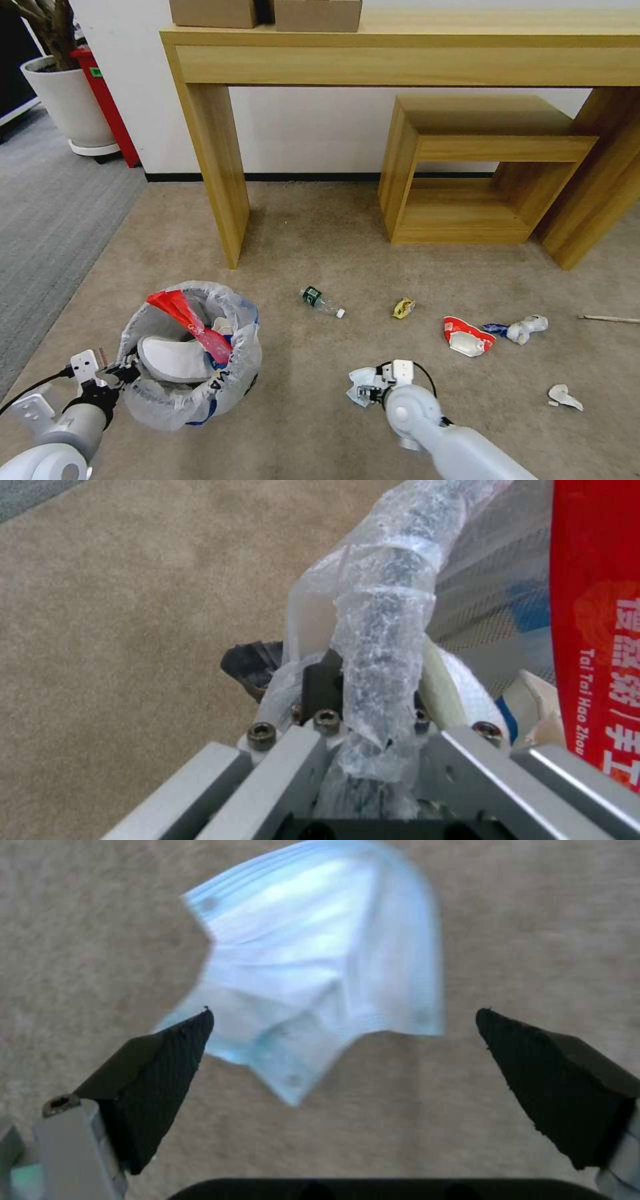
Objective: Pick up the trash bin and place the garbage on the floor into it.
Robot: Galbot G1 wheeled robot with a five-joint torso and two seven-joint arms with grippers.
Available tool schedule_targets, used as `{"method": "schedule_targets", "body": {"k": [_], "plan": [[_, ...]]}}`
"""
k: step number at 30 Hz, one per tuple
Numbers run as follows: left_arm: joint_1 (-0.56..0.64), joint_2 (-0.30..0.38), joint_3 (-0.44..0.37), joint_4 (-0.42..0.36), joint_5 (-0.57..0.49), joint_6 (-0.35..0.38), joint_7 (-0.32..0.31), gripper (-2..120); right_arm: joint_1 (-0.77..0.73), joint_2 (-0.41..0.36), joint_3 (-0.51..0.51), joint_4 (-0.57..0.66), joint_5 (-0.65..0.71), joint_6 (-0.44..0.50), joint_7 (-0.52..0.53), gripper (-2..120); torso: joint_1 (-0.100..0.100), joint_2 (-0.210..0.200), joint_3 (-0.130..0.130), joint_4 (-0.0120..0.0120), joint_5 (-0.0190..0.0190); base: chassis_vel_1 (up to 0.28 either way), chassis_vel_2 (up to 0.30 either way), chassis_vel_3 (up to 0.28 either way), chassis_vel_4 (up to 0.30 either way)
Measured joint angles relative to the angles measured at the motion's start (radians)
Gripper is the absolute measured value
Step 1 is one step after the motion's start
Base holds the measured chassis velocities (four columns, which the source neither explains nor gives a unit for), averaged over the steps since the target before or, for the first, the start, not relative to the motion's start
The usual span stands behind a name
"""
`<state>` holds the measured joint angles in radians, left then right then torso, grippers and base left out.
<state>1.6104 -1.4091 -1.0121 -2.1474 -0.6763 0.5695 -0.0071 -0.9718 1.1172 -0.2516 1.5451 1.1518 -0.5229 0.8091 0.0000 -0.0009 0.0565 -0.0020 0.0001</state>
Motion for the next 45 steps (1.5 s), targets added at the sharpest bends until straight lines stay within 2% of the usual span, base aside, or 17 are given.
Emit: {"method": "schedule_targets", "body": {"k": [5, 11, 15, 16, 19, 22, 23, 26, 27, 30, 35, 38, 41, 42, 45], "plan": [[-0.003, 0.009, 0.000, 0.010, -0.004, -0.004, 0.000, 1, 0.011, 0.034, -0.017, -0.045, -0.055, 0.025, -0.022, 100, 0.000, 0.000, 0.000, 0.0000, -0.0001, 0.000, 0.000, 0.000, 0.000], [-0.010, 0.013, 0.003, 0.021, -0.005, -0.008, 0.001, 1, 0.013, 0.037, -0.017, -0.072, -0.098, 0.048, -0.044, 97, 0.000, 0.000, 0.000, -0.0001, -0.0002, 0.000, 0.000, 0.000, 0.000], [-0.014, 0.011, 0.009, 0.023, -0.004, -0.008, 0.002, 1, 0.009, 0.036, -0.015, -0.081, -0.121, 0.061, -0.055, 89, 0.000, 0.000, 0.000, -0.0001, -0.0002, 0.000, 0.000, 0.000, 0.000], [-0.016, 0.009, 0.013, 0.023, -0.004, -0.008, 0.002, 1, 0.006, 0.035, -0.015, -0.086, -0.133, 0.069, -0.062, 80, 0.000, 0.000, 0.000, -0.0001, -0.0002, 0.000, 0.000, 0.000, 0.000], [-0.016, 0.007, 0.018, 0.023, -0.004, -0.008, 0.002, 1, 0.005, 0.039, -0.016, -0.095, -0.145, 0.077, -0.069, 73, 0.000, 0.000, 0.000, -0.0001, -0.0002, 0.000, 0.000, 0.000, 0.000], [-0.016, 0.006, 0.020, 0.021, -0.004, -0.008, 0.002, 1, 0.002, 0.048, -0.021, -0.104, -0.166, 0.090, -0.078, 59, 0.000, 0.000, 0.000, -0.0001, 0.0000, 0.000, 0.000, 0.000, 0.000], [-0.016, 0.006, 0.020, 0.021, -0.004, -0.008, 0.002, 1, 0.002, 0.048, -0.021, -0.104, -0.166, 0.090, -0.078, 59, 0.000, 0.000, 0.000, -0.0001, 0.0000, 0.000, 0.000, 0.000, 0.000], [-0.016, 0.006, 0.021, 0.019, -0.004, -0.008, 0.002, 1, -0.001, 0.049, -0.027, -0.106, -0.178, 0.099, -0.085, 43, 0.000, 0.000, 0.000, -0.0001, -0.0001, 0.000, 0.000, 0.000, 0.000], [-0.016, 0.006, 0.021, 0.019, -0.004, -0.008, 0.002, 1, -0.001, 0.049, -0.027, -0.106, -0.178, 0.099, -0.085, 43, 0.000, 0.000, 0.000, -0.0001, -0.0001, 0.000, 0.000, 0.000, 0.000], [-0.014, 0.005, 0.023, 0.015, -0.004, -0.009, 0.002, 1, 0.000, 0.051, -0.035, -0.114, -0.194, 0.108, -0.092, 30, 0.000, 0.000, 0.000, -0.0001, -0.0001, 0.000, 0.000, 0.000, 0.000], [-0.010, 0.004, 0.024, 0.013, -0.003, -0.012, 0.004, 1, 0.002, 0.059, -0.040, -0.125, -0.210, 0.114, -0.098, 25, 0.000, 0.000, 0.000, 0.0000, -0.0001, 0.000, 0.000, 0.000, 0.000], [-0.006, 0.003, 0.025, 0.012, -0.001, -0.013, 0.005, 1, 0.002, 0.059, -0.041, -0.128, -0.219, 0.119, -0.106, 14, 0.000, 0.000, 0.000, -0.0001, -0.0001, 0.000, 0.000, 0.000, 0.000], [-0.005, 0.002, 0.027, 0.011, 0.000, -0.015, 0.005, 1, 0.002, 0.059, -0.041, -0.128, -0.219, 0.120, -0.106, 14, 0.000, 0.000, 0.000, -0.0001, -0.0001, 0.000, 0.000, 0.000, 0.000], [-0.005, 0.001, 0.027, 0.011, 0.002, -0.015, 0.006, 1, 0.002, 0.057, -0.041, -0.128, -0.227, 0.127, -0.112, 4, 0.000, 0.000, 0.000, -0.0001, -0.0001, 0.000, 0.000, 0.000, 0.000], [-0.006, 0.003, 0.027, 0.011, 0.002, -0.015, 0.006, 1, -0.010, 0.033, -0.026, -0.106, -0.237, 0.143, -0.130, 0, 0.000, 0.000, 0.000, 0.0000, -0.0002, 0.000, 0.000, 0.000, 0.000]]}}
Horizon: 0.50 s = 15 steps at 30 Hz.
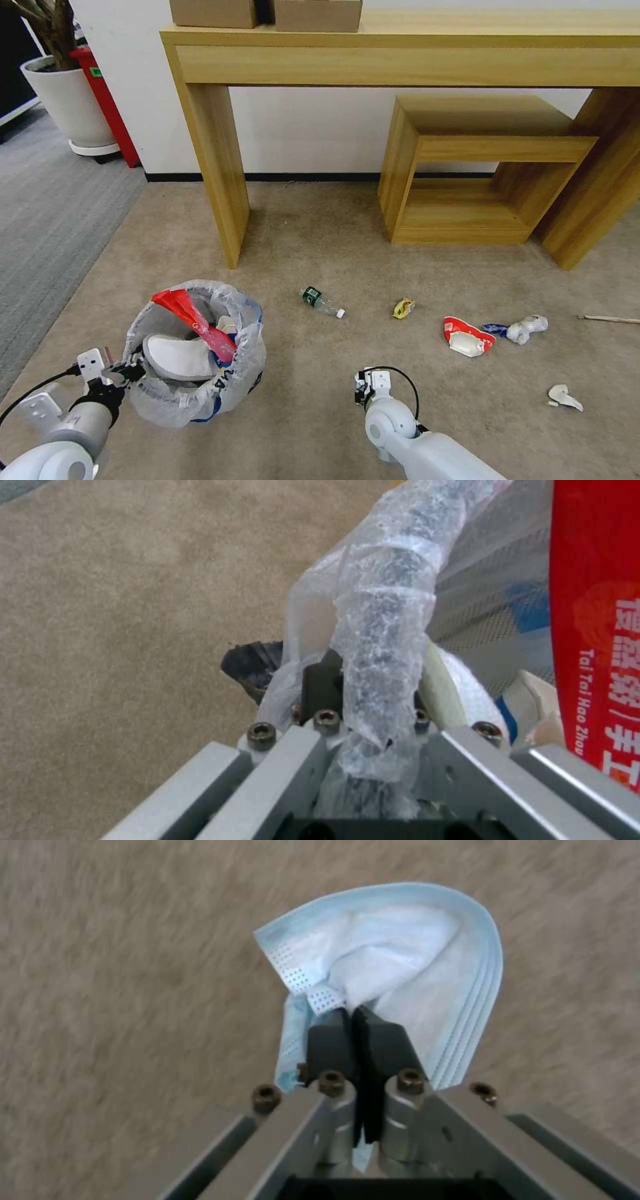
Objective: Pick up the trash bin and place the garbage on the floor into it.
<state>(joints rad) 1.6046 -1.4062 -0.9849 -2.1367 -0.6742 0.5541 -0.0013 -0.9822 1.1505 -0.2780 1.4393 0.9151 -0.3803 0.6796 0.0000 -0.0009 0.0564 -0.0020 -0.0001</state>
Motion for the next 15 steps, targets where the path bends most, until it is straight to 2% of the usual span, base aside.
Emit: {"method": "schedule_targets", "body": {"k": [5, 10, 13, 14, 15], "plan": [[-0.001, 0.003, -0.002, 0.003, -0.001, 0.000, 0.000, 1, -0.023, -0.046, 0.025, 0.048, -0.014, 0.027, -0.025, 0, 0.000, 0.000, 0.000, -0.0001, 0.0005, 0.000, 0.000, 0.000, 0.000], [-0.002, 0.001, -0.002, 0.010, 0.000, 0.000, 0.000, 1, -0.058, -0.115, 0.064, 0.142, -0.065, 0.096, -0.085, 0, 0.000, 0.000, 0.000, -0.0001, 0.0003, 0.000, 0.000, 0.000, 0.000], [-0.001, 0.001, -0.001, 0.009, 0.000, 0.000, 0.000, 1, -0.081, -0.157, 0.090, 0.202, -0.126, 0.217, -0.181, 0, 0.000, 0.000, 0.000, -0.0001, 0.0002, 0.000, 0.000, 0.000, 0.000], [-0.001, 0.001, -0.001, 0.009, 0.000, 0.000, 0.000, 1, -0.081, -0.157, 0.090, 0.202, -0.126, 0.217, -0.181, 0, 0.000, 0.000, 0.000, -0.0001, 0.0002, 0.000, 0.000, 0.000, 0.000], [0.000, 0.001, -0.001, 0.008, 0.000, 0.000, -0.001, 1, -0.086, -0.169, 0.098, 0.221, -0.146, 0.256, -0.217, 0, 0.000, 0.000, 0.000, -0.0002, 0.0003, 0.000, 0.000, 0.000, 0.000]]}}
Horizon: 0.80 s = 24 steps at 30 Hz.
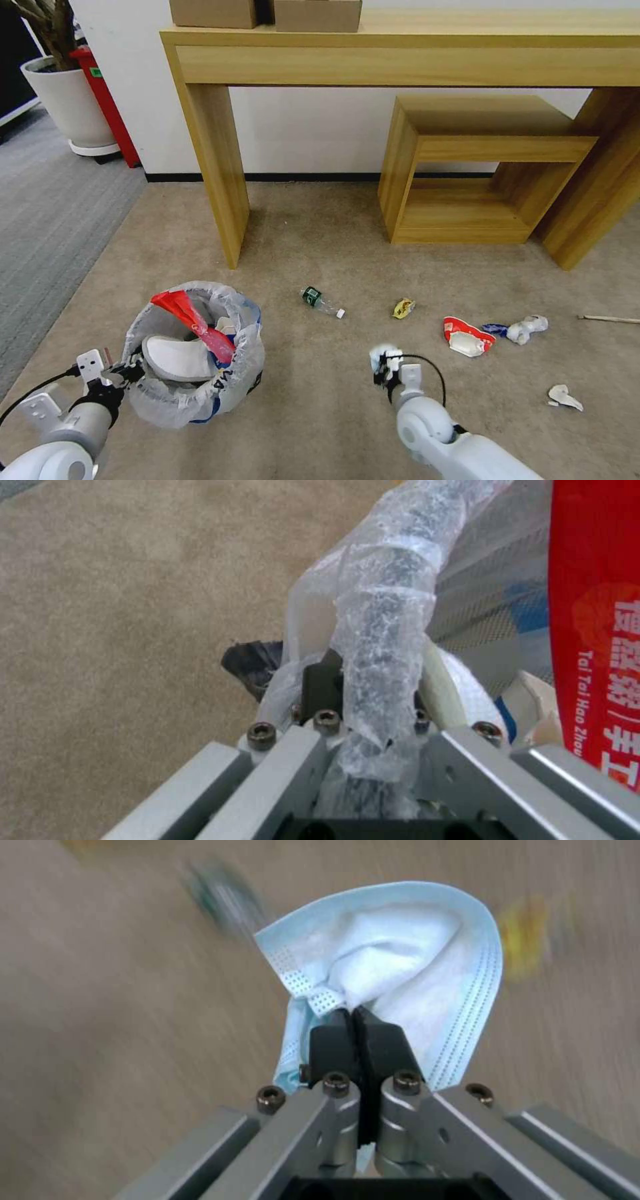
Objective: Pick up the trash bin and place the garbage on the floor into it.
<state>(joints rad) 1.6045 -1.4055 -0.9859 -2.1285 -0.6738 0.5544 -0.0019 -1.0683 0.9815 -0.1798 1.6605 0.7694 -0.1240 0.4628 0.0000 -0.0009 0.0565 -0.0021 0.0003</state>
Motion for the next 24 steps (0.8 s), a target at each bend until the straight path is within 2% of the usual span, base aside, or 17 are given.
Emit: {"method": "schedule_targets", "body": {"k": [1, 2, 3, 6, 7, 9, 11, 12, 13, 14, 15, 16, 18, 19, 22, 24], "plan": [[0.001, 0.000, 0.000, -0.003, 0.000, 0.001, -0.001, 1, -0.002, -0.010, 0.007, 0.020, -0.016, 0.033, -0.029, 0, 0.000, 0.000, 0.000, 0.0000, -0.0001, 0.000, 0.000, 0.000, 0.000], [0.002, 0.001, 0.000, -0.010, 0.000, 0.002, -0.001, 1, -0.002, -0.030, 0.019, 0.066, -0.041, 0.108, -0.092, 0, 0.000, 0.000, 0.000, 0.0000, -0.0003, 0.000, 0.000, 0.000, 0.000], [0.002, 0.001, 0.000, -0.010, 0.000, 0.002, -0.001, 1, -0.002, -0.030, 0.019, 0.066, -0.041, 0.108, -0.092, 0, 0.000, 0.000, 0.000, 0.0000, -0.0003, 0.000, 0.000, 0.000, 0.000], [0.008, 0.001, 0.000, -0.021, 0.000, 0.005, -0.002, 1, 0.030, -0.064, 0.016, 0.158, -0.043, 0.208, -0.191, 0, 0.000, 0.000, 0.000, -0.0001, 0.0000, 0.000, 0.000, 0.000, 0.000], [0.008, 0.001, 0.000, -0.021, 0.000, 0.005, -0.002, 1, 0.030, -0.064, 0.016, 0.158, -0.043, 0.208, -0.191, 0, 0.000, 0.000, 0.000, -0.0001, 0.0000, 0.000, 0.000, 0.000, 0.000], [0.015, -0.001, 0.000, -0.037, 0.000, 0.010, -0.003, 1, 0.123, -0.102, -0.039, 0.255, 0.028, 0.285, -0.280, 0, 0.000, 0.000, 0.000, 0.0001, -0.0003, 0.000, 0.000, 0.000, 0.000], [0.019, -0.005, 0.000, -0.051, -0.001, 0.016, -0.005, 1, 0.222, -0.129, -0.100, 0.316, 0.097, 0.318, -0.346, 0, 0.000, 0.000, 0.000, 0.0001, -0.0002, 0.000, 0.000, 0.000, 0.000], [0.019, -0.005, 0.000, -0.051, -0.001, 0.016, -0.005, 1, 0.222, -0.129, -0.100, 0.316, 0.097, 0.318, -0.346, 0, 0.000, 0.000, 0.000, 0.0001, -0.0002, 0.000, 0.000, 0.000, 0.000], [0.022, -0.008, 0.000, -0.062, -0.001, 0.020, -0.006, 1, 0.350, -0.153, -0.172, 0.376, 0.178, 0.330, -0.395, 0, 0.000, 0.000, 0.000, 0.0002, -0.0004, 0.000, 0.000, 0.000, 0.000], [0.023, -0.010, -0.001, -0.066, -0.001, 0.021, -0.006, 1, 0.406, -0.161, -0.213, 0.400, 0.216, 0.331, -0.409, 0, 0.000, 0.000, 0.000, 0.0002, -0.0007, 0.000, 0.000, 0.000, 0.000], [0.023, -0.010, -0.001, -0.066, -0.001, 0.021, -0.006, 1, 0.406, -0.161, -0.213, 0.400, 0.216, 0.331, -0.409, 0, 0.000, 0.000, 0.000, 0.0002, -0.0007, 0.000, 0.000, 0.000, 0.000], [0.025, -0.012, -0.002, -0.072, -0.002, 0.022, -0.007, 1, 0.485, -0.168, -0.285, 0.431, 0.272, 0.328, -0.422, 0, 0.000, 0.000, 0.000, 0.0003, -0.0004, 0.000, 0.000, 0.000, 0.000], [0.027, -0.016, -0.005, -0.082, -0.002, 0.024, -0.007, 1, 0.611, -0.166, -0.411, 0.461, 0.352, 0.317, -0.412, 0, 0.000, 0.000, 0.000, 0.0002, -0.0006, 0.000, 0.000, 0.000, 0.000], [0.027, -0.016, -0.005, -0.082, -0.002, 0.024, -0.007, 1, 0.611, -0.166, -0.411, 0.461, 0.352, 0.317, -0.412, 0, 0.000, 0.000, 0.000, 0.0002, -0.0006, 0.000, 0.000, 0.000, 0.000], [0.028, -0.021, -0.006, -0.093, -0.004, 0.025, -0.008, 1, 0.777, -0.147, -0.588, 0.481, 0.418, 0.294, -0.363, 0, 0.000, 0.000, 0.000, 0.0002, -0.0005, 0.000, 0.000, 0.000, 0.000], [0.027, -0.023, -0.007, -0.095, -0.004, 0.026, -0.008, 1, 0.812, -0.140, -0.629, 0.483, 0.430, 0.286, -0.351, 0, 0.000, 0.000, 0.000, 0.0003, -0.0007, 0.000, 0.000, 0.000, 0.000]]}}
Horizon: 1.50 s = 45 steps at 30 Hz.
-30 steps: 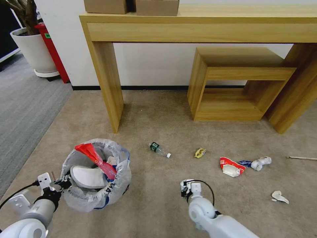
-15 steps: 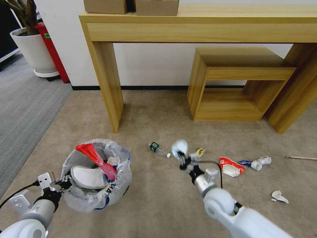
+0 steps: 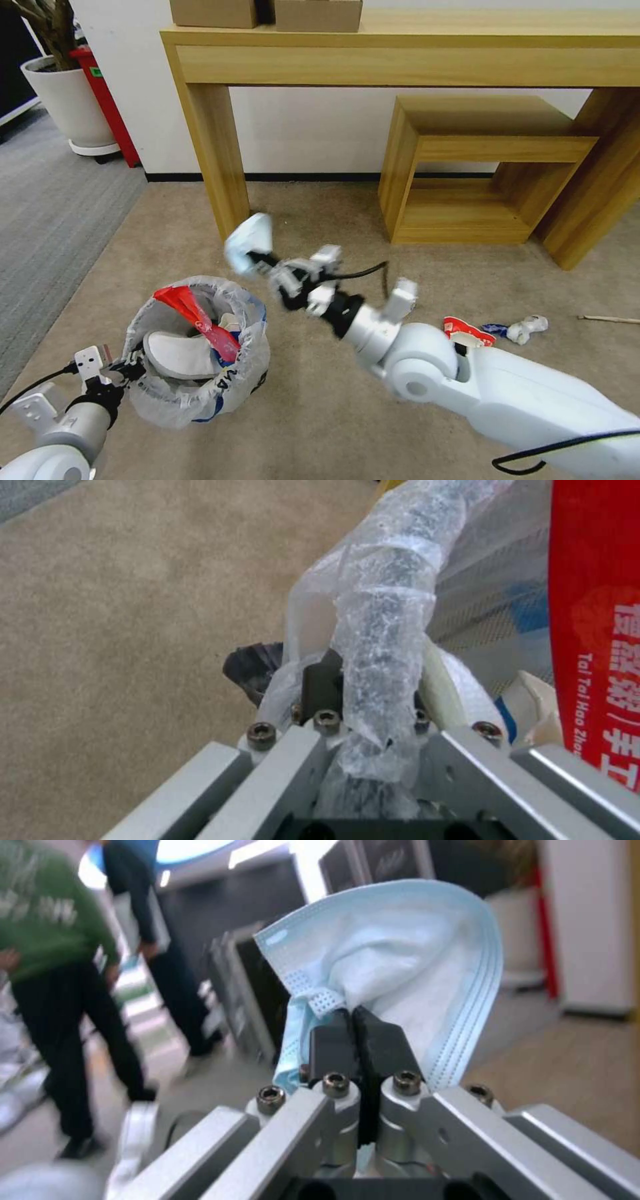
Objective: Pick up the trash bin and place the garbage on the floor into it.
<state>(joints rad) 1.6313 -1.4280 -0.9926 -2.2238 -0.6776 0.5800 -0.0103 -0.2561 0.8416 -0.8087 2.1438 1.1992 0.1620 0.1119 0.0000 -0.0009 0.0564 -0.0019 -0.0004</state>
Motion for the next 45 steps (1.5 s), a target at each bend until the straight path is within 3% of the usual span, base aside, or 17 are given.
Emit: {"method": "schedule_targets", "body": {"k": [2, 14, 23, 30, 45], "plan": [[-0.001, -0.005, -0.001, -0.007, -0.001, 0.001, -0.001, 1, 0.082, 0.034, -0.119, -0.011, 0.027, -0.022, 0.046, 0, 0.000, 0.000, 0.000, -0.0001, 0.0003, 0.000, 0.000, 0.000, 0.000], [0.005, -0.008, -0.015, -0.026, -0.015, 0.000, -0.002, 1, 0.173, 0.155, -0.291, -0.141, 0.071, -0.114, 0.152, 0, 0.000, 0.000, 0.000, -0.0001, 0.0003, 0.000, 0.000, 0.000, 0.000], [0.010, -0.006, -0.017, -0.027, -0.021, -0.005, -0.001, 1, 0.179, 0.242, -0.331, -0.226, 0.060, -0.136, 0.193, 0, 0.000, 0.000, 0.000, -0.0002, 0.0003, 0.000, 0.000, 0.000, 0.000], [0.015, -0.004, -0.017, -0.027, -0.021, -0.016, 0.002, 1, 0.186, 0.368, -0.346, -0.268, 0.120, -0.194, 0.312, 0, 0.000, 0.000, 0.000, -0.0001, 0.0003, 0.000, 0.000, 0.000, 0.000], [0.022, -0.001, -0.010, -0.026, -0.022, -0.023, 0.006, 1, 0.163, 0.395, -0.333, -0.311, 0.126, -0.263, 0.434, 0, 0.000, 0.000, 0.000, -0.0002, 0.0003, 0.000, 0.000, 0.000, 0.000]]}}
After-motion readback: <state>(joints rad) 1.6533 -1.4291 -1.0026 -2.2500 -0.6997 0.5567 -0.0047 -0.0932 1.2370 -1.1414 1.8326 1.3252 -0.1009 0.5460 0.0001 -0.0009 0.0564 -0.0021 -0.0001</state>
